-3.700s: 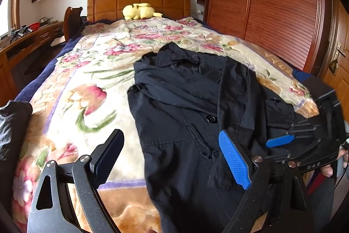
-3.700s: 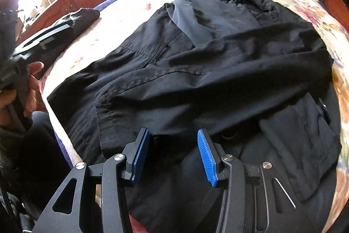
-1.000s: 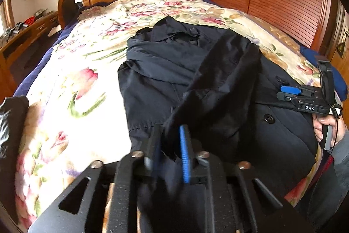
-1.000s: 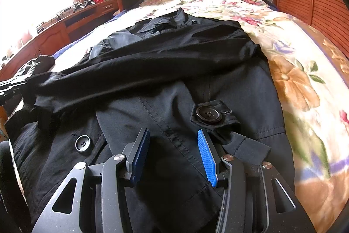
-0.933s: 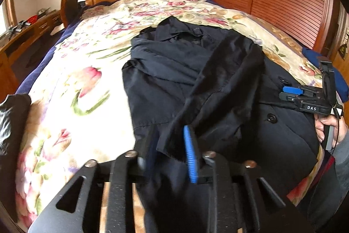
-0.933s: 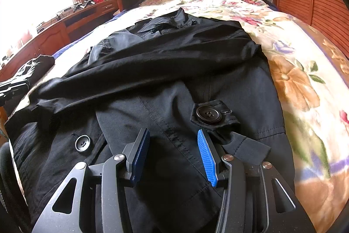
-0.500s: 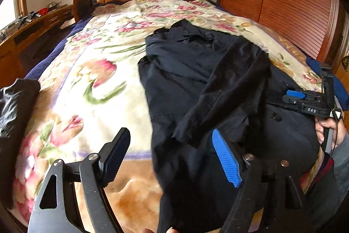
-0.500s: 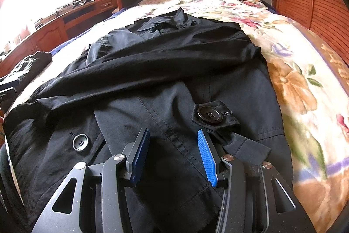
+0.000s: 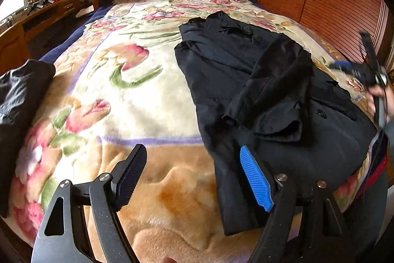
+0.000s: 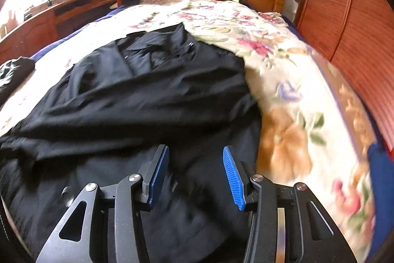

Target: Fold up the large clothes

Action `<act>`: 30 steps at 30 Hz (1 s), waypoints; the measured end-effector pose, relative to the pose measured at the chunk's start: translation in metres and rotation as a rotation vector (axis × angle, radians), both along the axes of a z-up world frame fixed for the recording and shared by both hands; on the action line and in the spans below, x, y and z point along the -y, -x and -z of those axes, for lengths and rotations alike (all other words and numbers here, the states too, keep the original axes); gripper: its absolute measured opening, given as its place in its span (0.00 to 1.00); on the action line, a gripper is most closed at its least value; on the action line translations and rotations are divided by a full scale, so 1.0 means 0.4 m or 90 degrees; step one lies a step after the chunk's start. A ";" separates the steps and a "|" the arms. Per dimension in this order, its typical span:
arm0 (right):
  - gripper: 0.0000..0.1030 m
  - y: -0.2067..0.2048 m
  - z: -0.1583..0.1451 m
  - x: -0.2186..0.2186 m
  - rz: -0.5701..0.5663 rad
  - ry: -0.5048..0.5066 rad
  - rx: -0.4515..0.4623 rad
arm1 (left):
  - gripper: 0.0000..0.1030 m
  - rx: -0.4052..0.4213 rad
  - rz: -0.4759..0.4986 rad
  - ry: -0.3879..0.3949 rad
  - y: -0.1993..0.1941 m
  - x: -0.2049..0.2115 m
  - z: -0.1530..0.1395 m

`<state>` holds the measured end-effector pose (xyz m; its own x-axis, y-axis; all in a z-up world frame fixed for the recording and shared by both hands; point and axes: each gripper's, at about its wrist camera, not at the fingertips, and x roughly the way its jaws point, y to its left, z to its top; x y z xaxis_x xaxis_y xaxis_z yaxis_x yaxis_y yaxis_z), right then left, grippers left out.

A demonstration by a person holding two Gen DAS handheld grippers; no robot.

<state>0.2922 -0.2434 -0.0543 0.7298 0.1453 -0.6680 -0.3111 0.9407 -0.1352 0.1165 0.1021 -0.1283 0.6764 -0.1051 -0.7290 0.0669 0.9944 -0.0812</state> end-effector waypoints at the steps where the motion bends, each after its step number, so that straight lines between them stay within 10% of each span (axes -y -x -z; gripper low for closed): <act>1: 0.46 -0.026 -0.009 -0.005 -0.003 0.000 -0.003 | 0.77 -0.003 0.000 0.003 0.001 -0.002 0.004; 14: 0.46 -0.206 0.138 -0.084 -0.023 0.050 -0.142 | 0.77 -0.027 0.007 0.008 0.020 0.014 0.050; 30: 0.46 0.290 0.087 0.177 0.033 -0.011 -0.125 | 0.77 -0.038 -0.010 -0.003 0.050 0.023 0.064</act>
